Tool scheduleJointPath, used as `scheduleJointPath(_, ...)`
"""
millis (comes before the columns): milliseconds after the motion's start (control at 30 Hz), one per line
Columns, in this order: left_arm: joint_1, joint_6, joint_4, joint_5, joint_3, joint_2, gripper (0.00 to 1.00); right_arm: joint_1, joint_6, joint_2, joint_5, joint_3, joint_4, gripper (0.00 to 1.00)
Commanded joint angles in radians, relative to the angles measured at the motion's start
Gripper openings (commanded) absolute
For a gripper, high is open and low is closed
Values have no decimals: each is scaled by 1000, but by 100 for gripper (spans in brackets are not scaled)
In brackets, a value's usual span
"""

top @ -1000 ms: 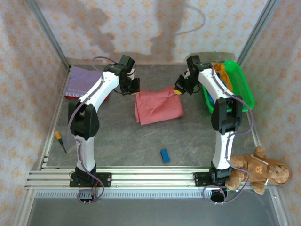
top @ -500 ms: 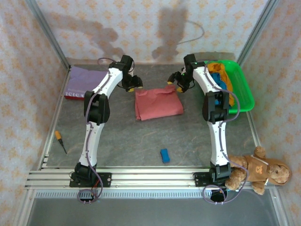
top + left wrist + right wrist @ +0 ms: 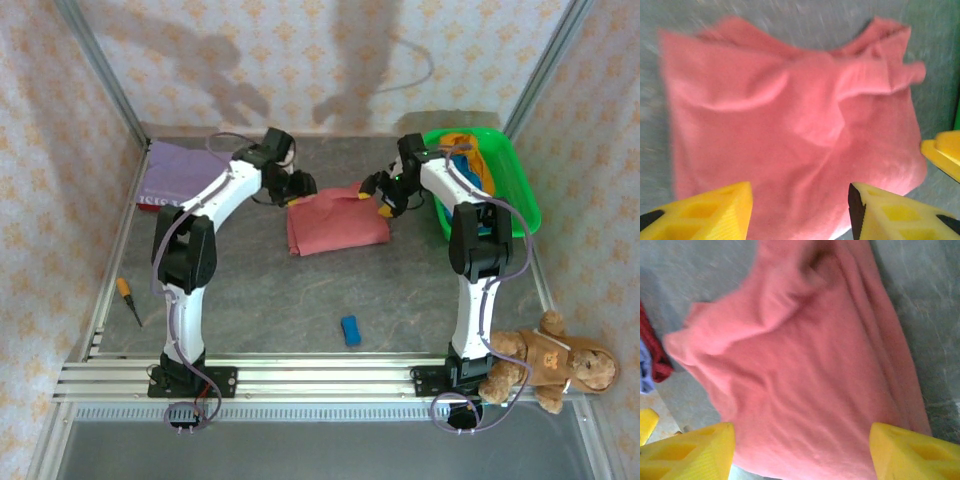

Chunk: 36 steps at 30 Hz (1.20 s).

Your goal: Fold and stack the t-shirts

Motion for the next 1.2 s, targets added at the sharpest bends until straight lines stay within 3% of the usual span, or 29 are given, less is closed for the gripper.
scheduleJointPath(0, -42, -74, 124, 8, -122, 0, 54, 8, 19, -29, -16, -84, 52, 70)
scheduleJointPath(433, -121, -50, 147, -80, -400, -75, 53, 71, 20, -247, 0, -451, 79, 70)
scheduleJointPath(633, -142, -49, 146, -97, -515, -211, 54, 81, 14, -393, 11, -411, 19, 70)
scheduleJointPath(867, -141, -51, 116, -119, -457, -280, 55, 75, 48, -272, -39, -268, 103, 70)
scheduleJointPath(1167, -127, -98, 187, -30, -255, -42, 54, 14, 139, -73, -101, -194, 308, 70)
